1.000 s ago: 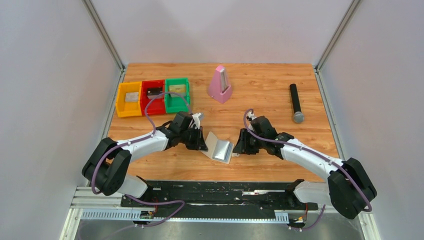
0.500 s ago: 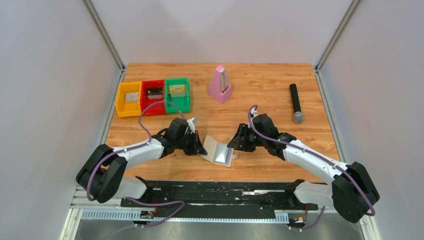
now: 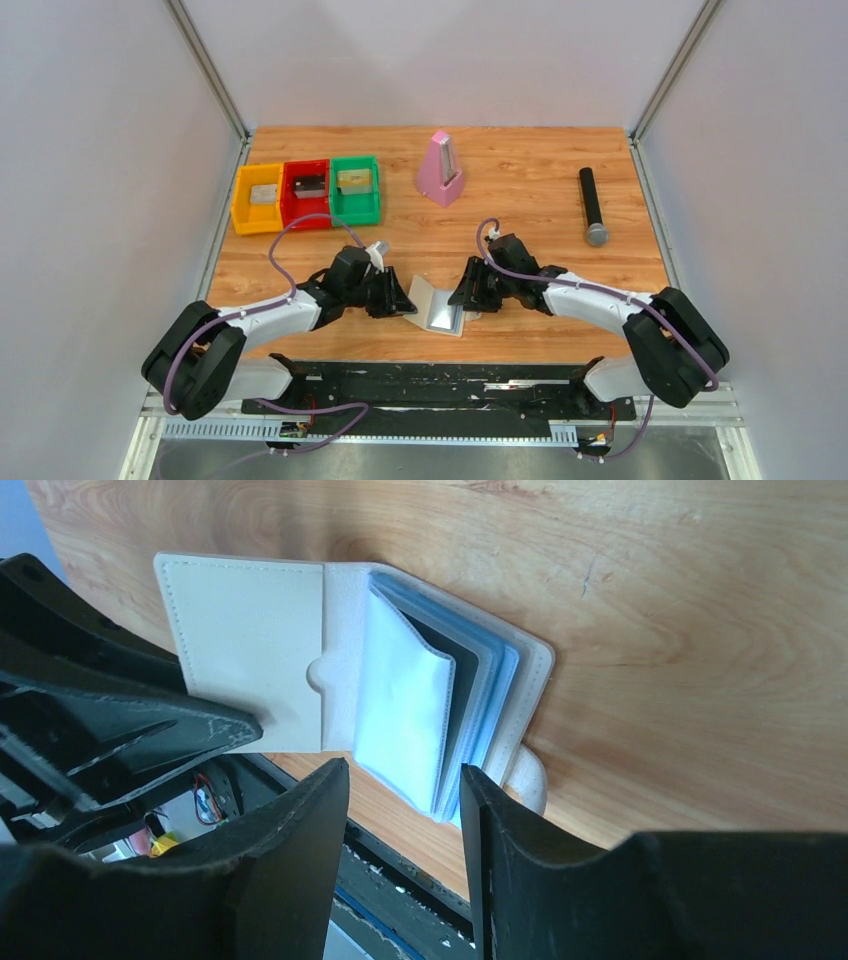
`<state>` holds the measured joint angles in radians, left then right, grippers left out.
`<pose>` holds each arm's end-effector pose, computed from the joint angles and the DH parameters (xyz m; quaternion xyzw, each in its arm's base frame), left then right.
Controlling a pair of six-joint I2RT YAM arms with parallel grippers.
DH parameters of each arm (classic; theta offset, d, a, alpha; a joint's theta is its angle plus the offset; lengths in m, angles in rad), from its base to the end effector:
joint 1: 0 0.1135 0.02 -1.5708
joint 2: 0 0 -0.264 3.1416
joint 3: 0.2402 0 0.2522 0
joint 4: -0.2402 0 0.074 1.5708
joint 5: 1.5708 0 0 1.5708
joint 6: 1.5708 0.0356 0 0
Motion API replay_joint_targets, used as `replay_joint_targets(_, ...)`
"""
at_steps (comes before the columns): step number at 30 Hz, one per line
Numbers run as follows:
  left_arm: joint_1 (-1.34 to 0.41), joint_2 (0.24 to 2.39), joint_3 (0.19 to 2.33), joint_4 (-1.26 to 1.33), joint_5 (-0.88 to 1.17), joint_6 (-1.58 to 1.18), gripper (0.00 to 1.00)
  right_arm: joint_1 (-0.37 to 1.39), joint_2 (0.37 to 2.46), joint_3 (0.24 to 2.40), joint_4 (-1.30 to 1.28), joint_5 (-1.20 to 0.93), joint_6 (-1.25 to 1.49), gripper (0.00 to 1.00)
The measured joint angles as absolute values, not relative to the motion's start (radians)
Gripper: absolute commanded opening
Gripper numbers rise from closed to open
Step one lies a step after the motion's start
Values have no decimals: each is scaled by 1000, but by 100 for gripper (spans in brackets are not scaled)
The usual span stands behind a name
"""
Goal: Take the credit cards out of the card holder
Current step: Open the card holder at the center of the board.
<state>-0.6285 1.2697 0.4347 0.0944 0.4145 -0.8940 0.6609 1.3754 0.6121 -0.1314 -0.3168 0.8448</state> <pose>0.1770 -0.1464 0.1524 -0.0363 0.8986 -0.4086 0.1558 0.1943 0.1651 0.1624 0.0335 0.9325 0.3325 0.1372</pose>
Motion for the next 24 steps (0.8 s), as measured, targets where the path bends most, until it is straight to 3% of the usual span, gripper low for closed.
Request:
replay_joint_targets(4,-628,1259,440,60,404,-879,43,661,1396,612,-112,-317,845,44)
replay_joint_targets(7,-628,1249,457,19,391,-861,39,661,1404,612,-97,-318,845,44)
replay_joint_targets(16,-628,1242,480,-17,384,-827,0,661,1458,613,-81,-323,845,44)
replay_joint_targets(24,-628,1242,473,16,402,-833,0,663,1465,616,-59,-347,849,42)
